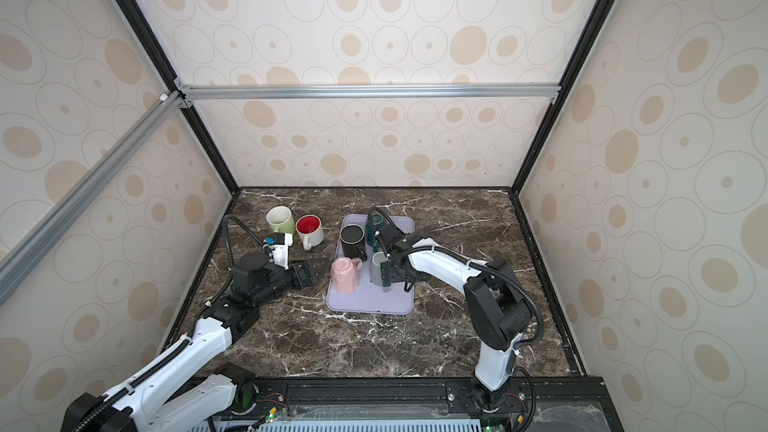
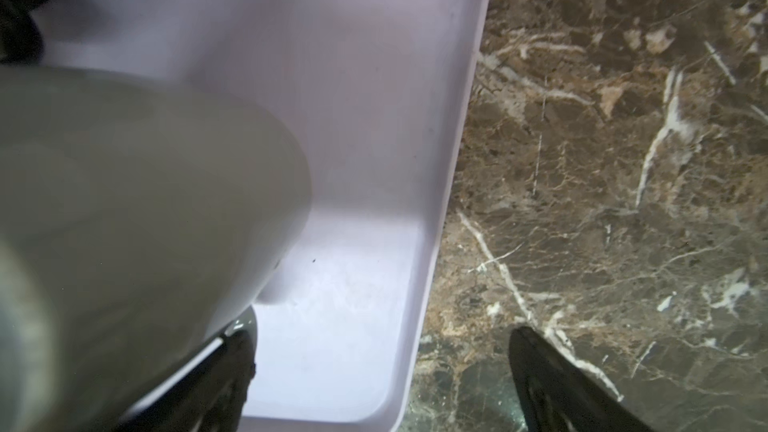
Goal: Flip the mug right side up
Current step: 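Lower the right gripper onto the grey mug and grasp its rim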
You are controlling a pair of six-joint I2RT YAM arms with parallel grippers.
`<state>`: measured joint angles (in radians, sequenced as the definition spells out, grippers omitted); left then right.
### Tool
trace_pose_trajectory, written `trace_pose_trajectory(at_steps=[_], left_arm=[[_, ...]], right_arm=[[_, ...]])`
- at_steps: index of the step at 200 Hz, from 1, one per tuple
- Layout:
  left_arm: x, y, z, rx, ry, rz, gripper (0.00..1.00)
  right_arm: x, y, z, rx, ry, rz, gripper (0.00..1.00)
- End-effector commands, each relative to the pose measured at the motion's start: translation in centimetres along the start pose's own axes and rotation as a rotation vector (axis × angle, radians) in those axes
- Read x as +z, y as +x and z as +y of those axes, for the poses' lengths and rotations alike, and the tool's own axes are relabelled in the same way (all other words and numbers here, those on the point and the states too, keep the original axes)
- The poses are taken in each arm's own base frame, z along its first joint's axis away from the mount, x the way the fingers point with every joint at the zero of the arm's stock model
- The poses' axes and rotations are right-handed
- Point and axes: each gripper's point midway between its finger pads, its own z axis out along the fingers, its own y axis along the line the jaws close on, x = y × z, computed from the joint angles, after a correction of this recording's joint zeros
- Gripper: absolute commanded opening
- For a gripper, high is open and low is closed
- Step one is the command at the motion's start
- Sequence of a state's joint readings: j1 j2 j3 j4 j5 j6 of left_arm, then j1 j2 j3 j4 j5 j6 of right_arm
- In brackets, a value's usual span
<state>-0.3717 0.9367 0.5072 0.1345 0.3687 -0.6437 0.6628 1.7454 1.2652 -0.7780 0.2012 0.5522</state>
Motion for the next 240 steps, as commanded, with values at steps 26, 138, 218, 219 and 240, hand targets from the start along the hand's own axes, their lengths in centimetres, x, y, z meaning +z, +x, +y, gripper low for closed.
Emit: trace_pose_trajectory(at_steps=[26, 138, 218, 219, 240], left_arm=[[-0.4, -0.7, -0.7, 0.002, 0.018, -0.035, 0.98], [0.2, 0.1, 0.1, -0.011, -0.003, -0.016, 0.98], [0.5, 0.2, 0.5, -0.019, -0.021, -0.009, 0.98], [0.5, 0.2, 0.5, -0.02, -0.021, -0.008, 0.98], [0.6, 0.1, 0.5, -0.022, -0.021, -0.009, 0.98]], right_arm=[[-3.2, 1.2, 0.5, 0.043, -0.073, -0.019, 0.91], [-1.6, 1.1, 5.6, -0.018, -0.183, 0.049, 0.58], [-0.5, 0.1, 6.2, -0.038, -0.154, 0.05, 0.37], [-0.5, 0.1, 6.2, -0.037, -0.152, 0.052, 0.37], [-0.3, 0.0, 5.8, -0.049, -0.121, 0.058, 0.37]])
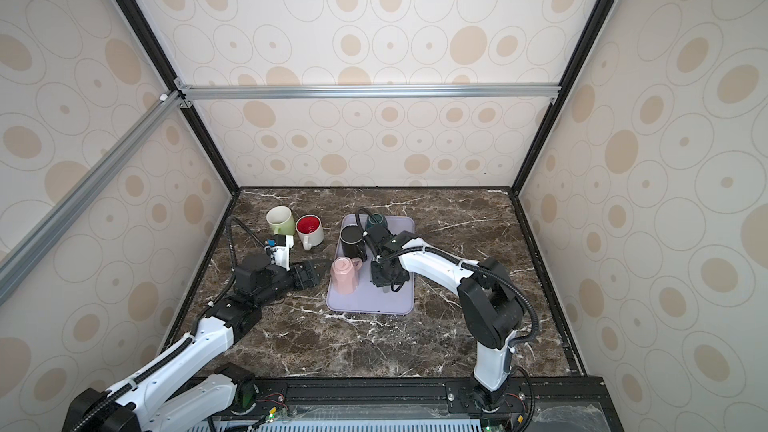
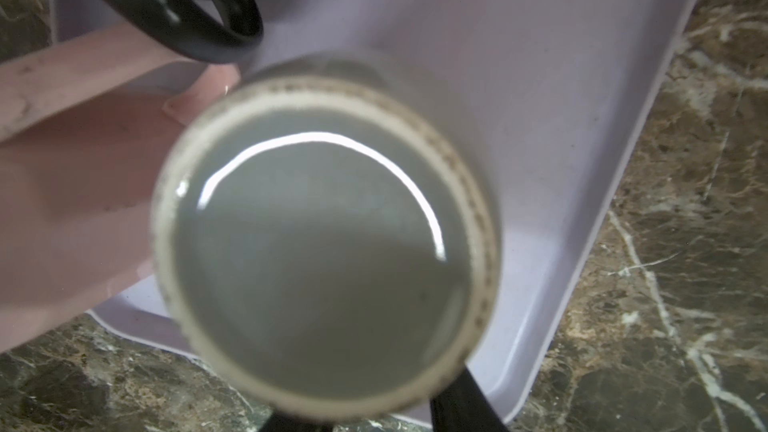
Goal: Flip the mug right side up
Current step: 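Lower the right gripper onto the grey mug and grasp its rim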
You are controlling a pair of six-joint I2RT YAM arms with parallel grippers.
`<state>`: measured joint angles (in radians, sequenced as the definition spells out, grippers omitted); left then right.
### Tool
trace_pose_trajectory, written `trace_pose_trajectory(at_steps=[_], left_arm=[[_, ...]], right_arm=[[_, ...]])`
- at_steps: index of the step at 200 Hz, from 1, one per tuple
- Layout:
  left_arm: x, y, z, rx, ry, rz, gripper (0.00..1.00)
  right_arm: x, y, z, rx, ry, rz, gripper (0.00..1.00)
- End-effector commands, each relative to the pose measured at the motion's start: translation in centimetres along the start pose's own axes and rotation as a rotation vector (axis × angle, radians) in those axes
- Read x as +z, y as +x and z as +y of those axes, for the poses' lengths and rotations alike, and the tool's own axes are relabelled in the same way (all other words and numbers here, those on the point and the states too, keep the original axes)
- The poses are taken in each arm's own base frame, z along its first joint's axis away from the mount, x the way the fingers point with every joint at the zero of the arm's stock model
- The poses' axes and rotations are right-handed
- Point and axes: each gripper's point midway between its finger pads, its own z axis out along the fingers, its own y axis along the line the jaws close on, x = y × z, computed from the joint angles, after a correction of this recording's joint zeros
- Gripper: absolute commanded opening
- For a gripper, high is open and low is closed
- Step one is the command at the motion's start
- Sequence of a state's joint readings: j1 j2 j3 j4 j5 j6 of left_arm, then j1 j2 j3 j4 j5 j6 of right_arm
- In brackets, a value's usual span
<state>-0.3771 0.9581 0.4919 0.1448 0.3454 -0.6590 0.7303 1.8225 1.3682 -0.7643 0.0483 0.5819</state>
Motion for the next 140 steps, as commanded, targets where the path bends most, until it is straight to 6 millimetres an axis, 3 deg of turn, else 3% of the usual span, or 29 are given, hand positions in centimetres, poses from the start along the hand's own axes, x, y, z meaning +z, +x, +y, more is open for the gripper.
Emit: trace_pose_trajectory(at_steps=[1, 56, 75, 140], left_arm=[[0.1, -0.6, -0.4, -0.003, 0.008, -0.02, 0.98], [0.3, -0.5, -0.2, -0.014, 0.002, -0.016, 0.98], [0.3, -0.4, -0.3, -0.015, 0.005, -0.011, 0.98], [0.6, -0.3, -0.1, -0.022, 0.004, -0.008, 0.98]], right_arm=[[0.1, -0.2, -0.3, -0.017, 0.048, 0.011, 0.37], [0.8, -0.3, -0.3, -0.045, 0.068, 0.031, 0.32], [0.9, -0.4, -0.2, -0.055, 0.063, 0.035, 0.26], [1.2, -0.6, 0.0, -0.065, 0.067, 0.04, 0.25]])
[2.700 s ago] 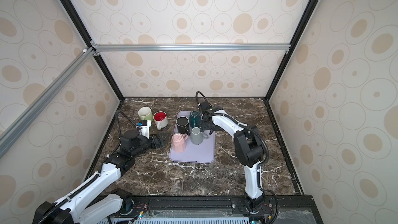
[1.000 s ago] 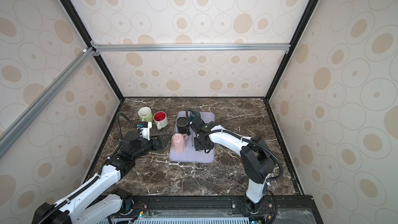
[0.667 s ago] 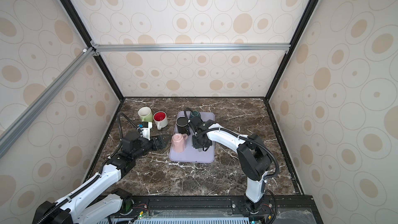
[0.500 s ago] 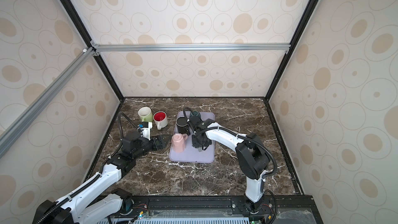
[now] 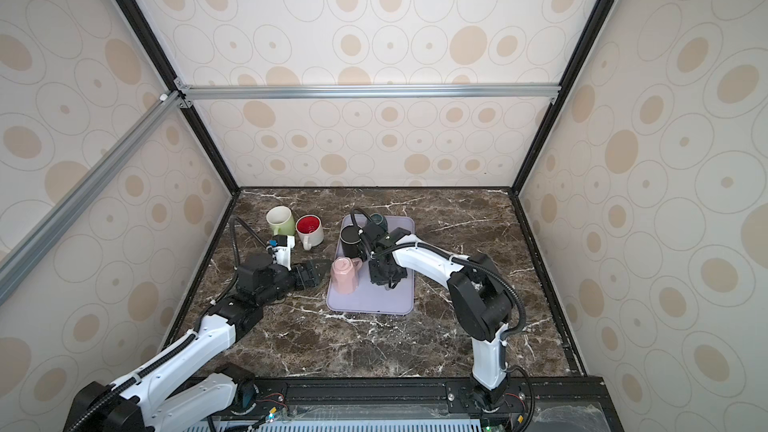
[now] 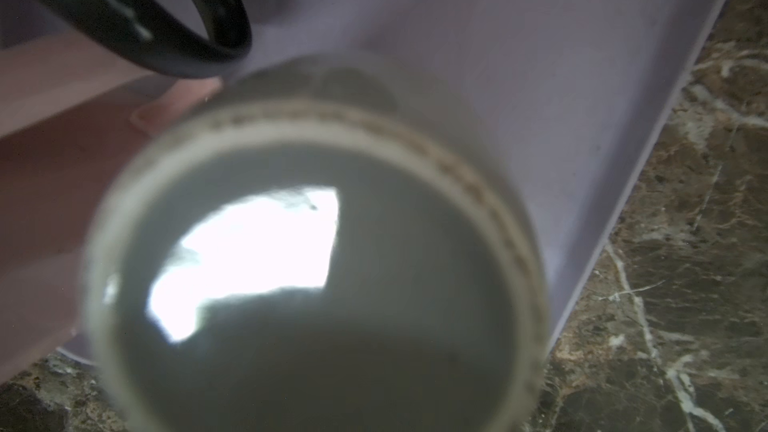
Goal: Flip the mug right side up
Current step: 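Lower the right gripper onto the grey mug and grasp its rim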
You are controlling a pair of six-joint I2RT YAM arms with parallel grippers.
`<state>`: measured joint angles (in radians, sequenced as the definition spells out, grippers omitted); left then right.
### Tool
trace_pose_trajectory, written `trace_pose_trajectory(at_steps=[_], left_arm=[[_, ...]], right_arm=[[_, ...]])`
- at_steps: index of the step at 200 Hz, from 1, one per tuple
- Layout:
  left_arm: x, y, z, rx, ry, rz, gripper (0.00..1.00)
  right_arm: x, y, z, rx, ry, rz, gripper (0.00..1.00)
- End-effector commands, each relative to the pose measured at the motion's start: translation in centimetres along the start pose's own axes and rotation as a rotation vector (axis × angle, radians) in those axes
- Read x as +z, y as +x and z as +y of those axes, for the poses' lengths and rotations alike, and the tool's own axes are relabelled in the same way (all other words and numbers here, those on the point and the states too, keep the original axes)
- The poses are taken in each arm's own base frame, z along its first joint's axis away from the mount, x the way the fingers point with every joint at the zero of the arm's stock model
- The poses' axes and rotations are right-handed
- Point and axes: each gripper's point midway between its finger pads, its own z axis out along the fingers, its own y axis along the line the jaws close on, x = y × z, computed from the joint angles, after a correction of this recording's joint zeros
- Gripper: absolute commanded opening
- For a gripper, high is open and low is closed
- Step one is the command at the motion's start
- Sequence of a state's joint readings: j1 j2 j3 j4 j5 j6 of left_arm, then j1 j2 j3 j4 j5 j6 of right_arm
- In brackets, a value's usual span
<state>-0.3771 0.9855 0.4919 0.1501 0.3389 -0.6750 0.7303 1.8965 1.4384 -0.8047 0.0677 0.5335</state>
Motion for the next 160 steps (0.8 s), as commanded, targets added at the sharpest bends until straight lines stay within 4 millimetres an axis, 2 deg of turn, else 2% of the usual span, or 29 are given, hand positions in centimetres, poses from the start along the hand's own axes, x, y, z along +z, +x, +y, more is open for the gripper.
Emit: trace_pose_trajectory(at_steps=[1, 66, 160], left_arm=[[0.1, -0.6, -0.7, 0.0, 0.021, -0.022, 0.98], [0.1, -0.5, -0.5, -0.002, 0.019, -0.021, 0.98], [0.2, -0.3, -0.3, -0.002, 0.012, -0.016, 0.98]], right_arm=[[0.2, 0.0, -0.1, -0.014, 0.027, 0.013, 0.25], [0.3, 0.0, -0.1, -0.019, 0.034, 0.02, 0.18], [0.7, 0.2, -1.0, -0.028, 0.091, 0.032, 0.16]])
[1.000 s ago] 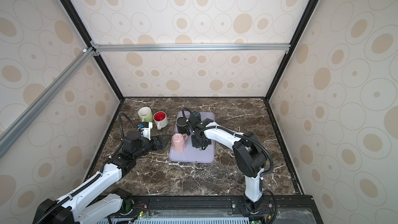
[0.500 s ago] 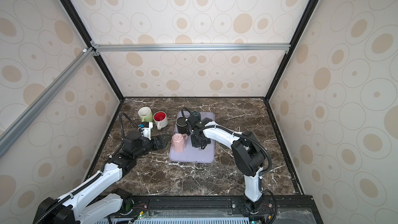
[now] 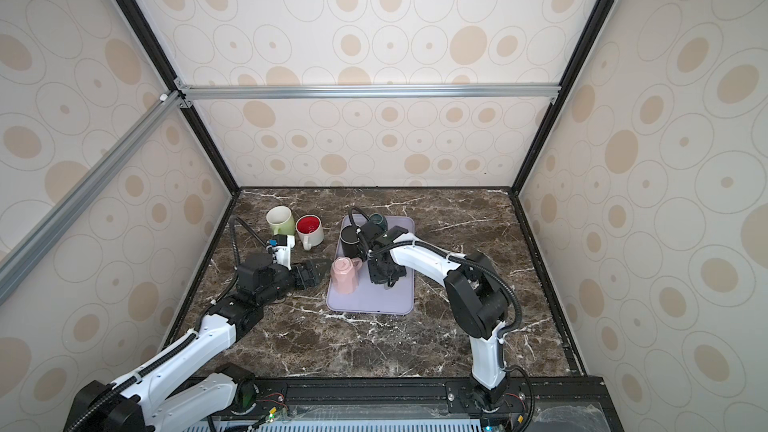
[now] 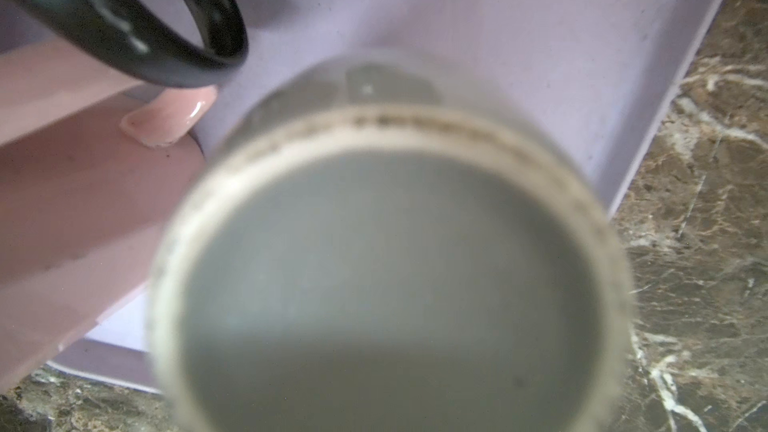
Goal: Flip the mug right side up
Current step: 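Lower the right gripper onto the grey mug and grasp its rim, then lift the grey mug with the right gripper toward the left gripper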
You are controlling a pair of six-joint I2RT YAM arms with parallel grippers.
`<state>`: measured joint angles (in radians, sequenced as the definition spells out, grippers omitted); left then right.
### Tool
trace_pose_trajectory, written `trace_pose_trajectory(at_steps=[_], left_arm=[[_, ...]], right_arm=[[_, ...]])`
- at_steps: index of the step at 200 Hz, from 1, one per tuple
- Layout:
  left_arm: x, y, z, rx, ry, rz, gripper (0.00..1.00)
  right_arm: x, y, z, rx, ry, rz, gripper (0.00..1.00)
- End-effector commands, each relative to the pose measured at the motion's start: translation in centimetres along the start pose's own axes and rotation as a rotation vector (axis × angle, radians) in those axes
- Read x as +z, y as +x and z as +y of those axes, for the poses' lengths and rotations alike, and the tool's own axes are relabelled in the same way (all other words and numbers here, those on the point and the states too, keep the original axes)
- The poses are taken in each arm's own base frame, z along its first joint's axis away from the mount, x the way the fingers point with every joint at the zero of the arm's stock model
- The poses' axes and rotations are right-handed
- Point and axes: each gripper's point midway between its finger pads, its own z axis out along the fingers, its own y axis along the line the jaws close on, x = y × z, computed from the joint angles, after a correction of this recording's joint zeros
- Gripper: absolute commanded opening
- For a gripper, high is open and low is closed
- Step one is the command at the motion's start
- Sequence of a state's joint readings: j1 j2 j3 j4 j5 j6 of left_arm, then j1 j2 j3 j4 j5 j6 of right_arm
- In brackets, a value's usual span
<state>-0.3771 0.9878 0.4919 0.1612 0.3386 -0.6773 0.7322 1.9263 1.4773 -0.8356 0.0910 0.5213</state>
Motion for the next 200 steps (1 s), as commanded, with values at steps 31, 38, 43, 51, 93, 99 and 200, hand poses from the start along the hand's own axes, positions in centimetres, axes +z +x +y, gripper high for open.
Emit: trace_pose_trajectory(at_steps=[31, 38, 43, 51, 93, 99, 200], left_arm=[[0.14, -0.04, -0.16, -0.002, 0.007, -0.008, 0.98], [0.12, -0.1, -0.17, -0.002, 0.007, -0.01, 0.98], [0.13, -0.13, -0.12, -0.002, 0.005, -0.011, 0.98], [0.14, -0.04, -0.09, -0.003, 0.005, -0.008, 0.98], [0.08, -0.09, -0.15, -0.001, 0.005, -0.009, 0.98], [0.11, -0.06, -0.16, -0.001, 0.006, -0.009, 0.98], [0.18, 0.09, 0.0, -0.005, 0.003, -0.006, 0.98]], right_arm=[[0.62, 0.61, -1.0, -0.014, 0.068, 0.028, 0.14], [0.63, 0.64, -1.05, -0.012, 0.07, 0.029, 0.13], [0.63, 0.65, -1.06, -0.014, 0.071, 0.029, 0.12], [0.62, 0.65, -1.05, -0.013, 0.07, 0.028, 0.1], [0.59, 0.66, -1.34, -0.018, 0.086, 0.026, 0.07], [0.54, 0.64, -1.35, -0.017, 0.085, 0.025, 0.05], [0.22, 0.93, -1.14, -0.019, 0.053, 0.008, 0.0]])
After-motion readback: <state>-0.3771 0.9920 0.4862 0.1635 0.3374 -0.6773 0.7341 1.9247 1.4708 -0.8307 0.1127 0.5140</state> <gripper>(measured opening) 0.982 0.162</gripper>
